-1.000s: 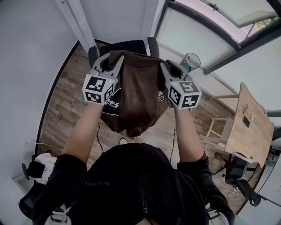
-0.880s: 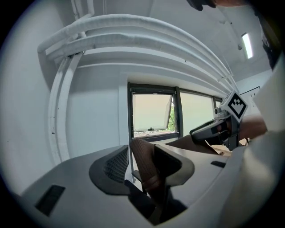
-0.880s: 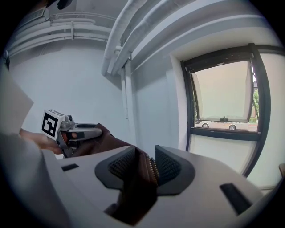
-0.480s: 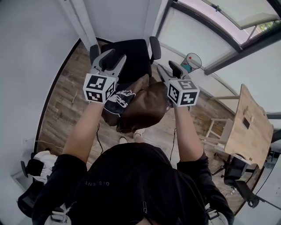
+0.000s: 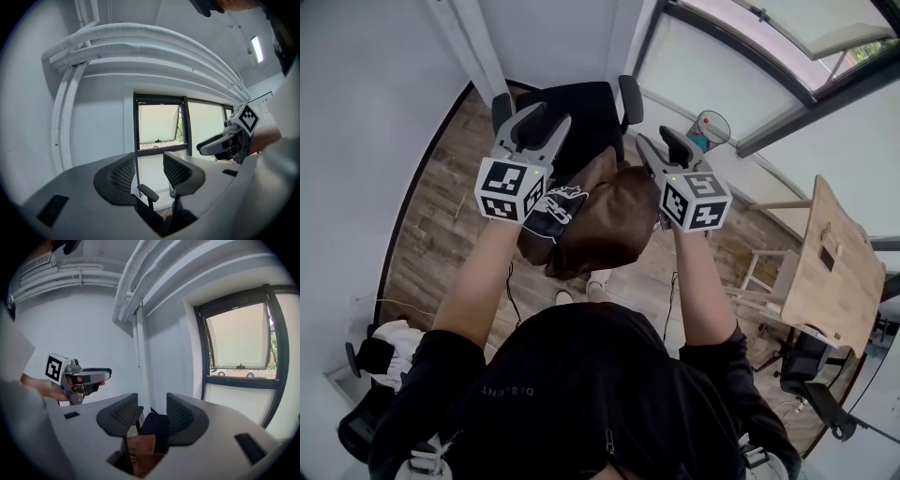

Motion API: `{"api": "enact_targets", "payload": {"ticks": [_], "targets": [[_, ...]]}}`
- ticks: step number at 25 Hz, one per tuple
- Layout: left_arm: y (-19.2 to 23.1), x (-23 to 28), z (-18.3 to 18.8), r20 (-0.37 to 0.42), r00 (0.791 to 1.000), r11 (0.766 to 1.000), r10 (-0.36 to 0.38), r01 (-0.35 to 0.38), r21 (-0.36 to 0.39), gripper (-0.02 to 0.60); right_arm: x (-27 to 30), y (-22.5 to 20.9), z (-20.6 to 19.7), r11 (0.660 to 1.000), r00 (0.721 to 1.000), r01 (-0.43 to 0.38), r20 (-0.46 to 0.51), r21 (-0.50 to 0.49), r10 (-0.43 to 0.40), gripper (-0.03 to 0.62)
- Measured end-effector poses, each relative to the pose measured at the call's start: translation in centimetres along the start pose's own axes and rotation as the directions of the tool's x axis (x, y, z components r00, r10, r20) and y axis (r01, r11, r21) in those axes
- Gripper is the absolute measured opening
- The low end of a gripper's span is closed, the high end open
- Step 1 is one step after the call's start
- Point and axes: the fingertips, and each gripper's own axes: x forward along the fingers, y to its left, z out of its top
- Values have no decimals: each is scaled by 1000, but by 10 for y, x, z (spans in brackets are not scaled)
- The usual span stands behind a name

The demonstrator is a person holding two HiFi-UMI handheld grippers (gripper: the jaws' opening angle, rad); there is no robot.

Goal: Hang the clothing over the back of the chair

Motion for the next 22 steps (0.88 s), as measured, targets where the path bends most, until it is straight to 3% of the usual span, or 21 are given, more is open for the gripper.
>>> {"api": "enact_targets", "payload": {"ticks": [4, 9, 16, 22], "targets": [[-13, -10, 12, 23, 999, 999, -35, 35, -1, 179, -16, 14, 12, 999, 999, -9, 51, -39, 11, 103], [-38, -31, 29, 58, 993, 994, -106, 106, 6, 85, -42, 38, 26, 995, 993, -14, 117, -95, 25, -1], [-70, -71, 52, 112, 978, 984, -176, 174, 25, 20, -86, 80, 40, 988, 980, -38, 186, -149, 66, -8], [-93, -103, 54, 132, 968, 977, -212, 210, 30, 18, -115, 106, 30, 985, 975, -50, 206, -165, 84, -6]]}}
